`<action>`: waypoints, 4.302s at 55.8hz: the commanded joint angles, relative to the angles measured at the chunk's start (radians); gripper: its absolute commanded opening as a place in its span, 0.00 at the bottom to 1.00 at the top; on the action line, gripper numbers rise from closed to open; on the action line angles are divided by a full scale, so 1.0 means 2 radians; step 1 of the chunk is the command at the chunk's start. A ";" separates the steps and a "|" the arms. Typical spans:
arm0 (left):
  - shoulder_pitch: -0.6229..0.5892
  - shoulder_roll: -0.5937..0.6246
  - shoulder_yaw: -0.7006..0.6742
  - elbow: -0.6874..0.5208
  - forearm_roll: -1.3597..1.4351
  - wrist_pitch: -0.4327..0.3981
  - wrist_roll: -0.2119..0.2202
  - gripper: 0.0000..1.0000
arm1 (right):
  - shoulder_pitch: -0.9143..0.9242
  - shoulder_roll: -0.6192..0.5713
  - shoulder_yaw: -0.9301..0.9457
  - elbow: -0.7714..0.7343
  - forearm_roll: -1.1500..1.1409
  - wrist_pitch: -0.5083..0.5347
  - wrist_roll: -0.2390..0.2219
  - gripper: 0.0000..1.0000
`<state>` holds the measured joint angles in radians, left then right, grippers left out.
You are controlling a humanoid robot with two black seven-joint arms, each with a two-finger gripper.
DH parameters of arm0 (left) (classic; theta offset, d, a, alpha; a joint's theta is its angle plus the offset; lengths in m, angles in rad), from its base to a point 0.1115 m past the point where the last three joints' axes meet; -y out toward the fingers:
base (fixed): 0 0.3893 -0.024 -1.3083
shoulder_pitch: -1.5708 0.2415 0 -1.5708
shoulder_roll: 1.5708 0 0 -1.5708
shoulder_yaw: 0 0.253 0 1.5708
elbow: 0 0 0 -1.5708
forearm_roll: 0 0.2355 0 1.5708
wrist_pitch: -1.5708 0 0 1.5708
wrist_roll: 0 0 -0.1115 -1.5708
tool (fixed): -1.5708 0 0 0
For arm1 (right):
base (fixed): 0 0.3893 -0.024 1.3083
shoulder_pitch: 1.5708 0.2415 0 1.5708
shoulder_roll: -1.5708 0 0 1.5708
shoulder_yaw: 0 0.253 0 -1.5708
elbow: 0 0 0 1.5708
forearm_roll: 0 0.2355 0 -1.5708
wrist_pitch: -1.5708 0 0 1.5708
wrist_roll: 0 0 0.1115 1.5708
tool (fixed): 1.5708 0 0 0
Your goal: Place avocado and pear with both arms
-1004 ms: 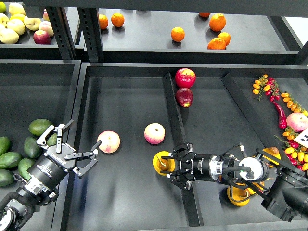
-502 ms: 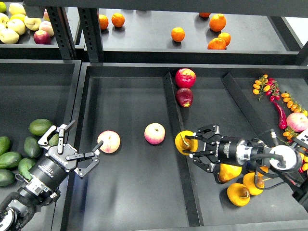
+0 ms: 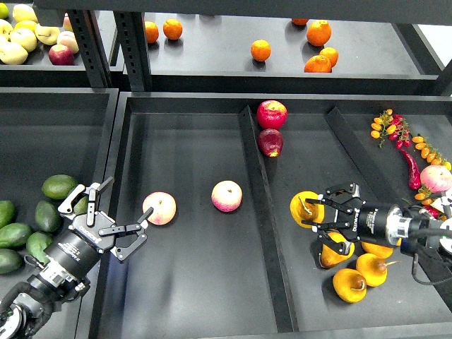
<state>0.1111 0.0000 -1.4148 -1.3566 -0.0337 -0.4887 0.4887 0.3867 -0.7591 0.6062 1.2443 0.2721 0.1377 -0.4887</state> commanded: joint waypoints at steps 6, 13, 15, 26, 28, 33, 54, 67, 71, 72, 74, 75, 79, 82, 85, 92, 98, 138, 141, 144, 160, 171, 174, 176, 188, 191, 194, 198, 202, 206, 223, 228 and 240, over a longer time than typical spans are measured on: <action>0.000 0.000 0.003 0.001 0.000 0.000 0.000 0.99 | -0.035 0.001 0.000 -0.010 -0.026 0.005 0.000 0.21; 0.000 0.000 0.003 0.001 0.000 0.000 0.000 0.99 | -0.036 0.007 -0.002 -0.027 -0.032 0.018 0.000 0.22; 0.000 0.000 0.003 0.001 0.000 0.000 0.000 0.99 | -0.038 0.008 -0.002 -0.031 -0.034 0.020 0.000 0.22; 0.000 0.000 0.002 0.001 0.000 0.000 0.000 0.99 | -0.038 0.024 0.002 -0.059 -0.041 0.022 0.000 0.25; 0.000 0.000 0.002 0.000 0.000 0.000 0.000 0.99 | -0.038 0.027 0.002 -0.063 -0.041 0.022 0.000 0.26; 0.000 0.000 0.000 0.000 0.000 0.000 0.000 0.99 | -0.038 0.031 0.002 -0.065 -0.042 0.022 0.000 0.27; 0.000 0.000 -0.001 0.000 0.000 0.000 0.000 0.99 | -0.038 0.057 0.002 -0.084 -0.053 0.022 0.000 0.31; 0.000 0.000 -0.001 0.000 0.000 0.000 0.000 0.99 | -0.037 0.060 0.002 -0.091 -0.056 0.022 0.000 0.43; 0.000 0.000 -0.001 0.000 0.000 0.000 0.000 0.99 | -0.037 0.059 0.002 -0.092 -0.056 0.022 0.000 0.46; 0.001 0.000 -0.001 0.000 0.000 0.000 0.000 0.99 | -0.036 0.060 0.002 -0.092 -0.056 0.022 0.000 0.48; 0.000 0.000 0.000 0.000 0.000 0.000 0.000 0.99 | -0.036 0.060 0.002 -0.092 -0.056 0.021 0.000 0.49; 0.000 0.000 0.000 0.000 0.000 0.000 0.000 0.99 | -0.036 0.059 0.002 -0.092 -0.056 0.021 0.000 0.50; 0.000 0.000 0.001 0.000 0.000 0.000 0.000 0.99 | -0.035 0.059 0.002 -0.092 -0.056 0.021 0.000 0.53; 0.000 0.000 0.001 0.000 0.000 0.000 0.000 0.99 | -0.035 0.059 0.002 -0.092 -0.056 0.021 0.000 0.54; 0.000 0.000 0.001 0.000 0.000 0.000 0.000 0.99 | -0.035 0.059 0.002 -0.092 -0.056 0.021 0.000 0.56; 0.000 0.000 0.000 0.000 0.000 0.000 0.000 0.99 | -0.036 0.059 0.002 -0.091 -0.056 0.021 0.000 0.58; 0.000 0.000 0.000 0.000 0.000 0.000 0.000 0.99 | -0.035 0.059 0.002 -0.090 -0.056 0.020 0.000 0.62; 0.001 0.000 0.003 0.000 0.000 0.000 0.000 0.99 | -0.023 0.057 0.149 -0.058 -0.055 0.015 0.000 0.85; 0.001 0.000 0.003 0.000 0.000 0.000 0.000 0.99 | -0.015 0.058 0.166 -0.059 -0.056 0.014 0.000 0.89; 0.001 0.000 0.003 0.000 0.000 0.000 0.000 0.99 | -0.008 0.059 0.179 -0.061 -0.056 0.013 0.000 0.92; 0.000 0.000 0.009 0.000 0.000 0.000 0.000 0.99 | 0.009 0.115 0.297 -0.103 -0.055 -0.001 0.000 0.99; -0.005 0.000 0.010 0.000 0.000 0.000 0.000 0.99 | 0.022 0.213 0.385 -0.141 -0.055 -0.011 0.000 0.99; -0.005 0.000 0.009 0.000 0.000 0.000 0.000 0.99 | 0.028 0.233 0.400 -0.145 -0.055 -0.011 0.000 0.99; -0.005 0.000 0.009 0.000 0.000 0.000 0.000 0.99 | 0.030 0.245 0.408 -0.147 -0.055 -0.011 0.000 0.99; -0.008 0.000 0.004 0.000 0.000 0.000 0.000 0.99 | 0.039 0.325 0.460 -0.173 -0.055 -0.005 0.000 1.00; -0.010 0.000 0.003 -0.001 0.000 0.000 0.000 0.99 | 0.039 0.346 0.471 -0.178 -0.055 -0.008 0.000 1.00; -0.011 0.000 0.003 -0.001 0.000 0.000 0.000 0.99 | 0.039 0.360 0.478 -0.180 -0.055 -0.009 0.000 1.00; -0.013 0.000 0.003 -0.001 -0.002 0.000 -0.003 0.99 | 0.037 0.378 0.487 -0.182 -0.055 -0.009 0.000 1.00; -0.016 0.000 0.004 -0.001 -0.005 0.000 -0.020 0.99 | 0.033 0.380 0.495 -0.180 -0.055 -0.009 0.000 1.00; -0.017 0.000 0.004 -0.002 -0.006 0.000 -0.032 0.99 | 0.031 0.380 0.505 -0.179 -0.056 -0.008 0.000 1.00; -0.016 0.000 0.003 -0.008 -0.006 0.000 -0.043 0.99 | -0.024 0.380 0.514 -0.132 -0.061 0.003 0.000 1.00; -0.016 0.000 0.004 -0.008 -0.007 0.000 -0.055 0.99 | -0.053 0.380 0.511 -0.111 -0.068 0.022 0.026 1.00; -0.014 0.000 0.008 -0.013 -0.007 0.000 -0.062 0.99 | -0.096 0.380 0.511 -0.057 -0.074 0.032 0.050 1.00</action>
<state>0.0812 0.0000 -1.4032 -1.3787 -0.0466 -0.4887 0.3677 0.2408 0.0001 1.6297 1.0714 0.1290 0.1999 -0.4056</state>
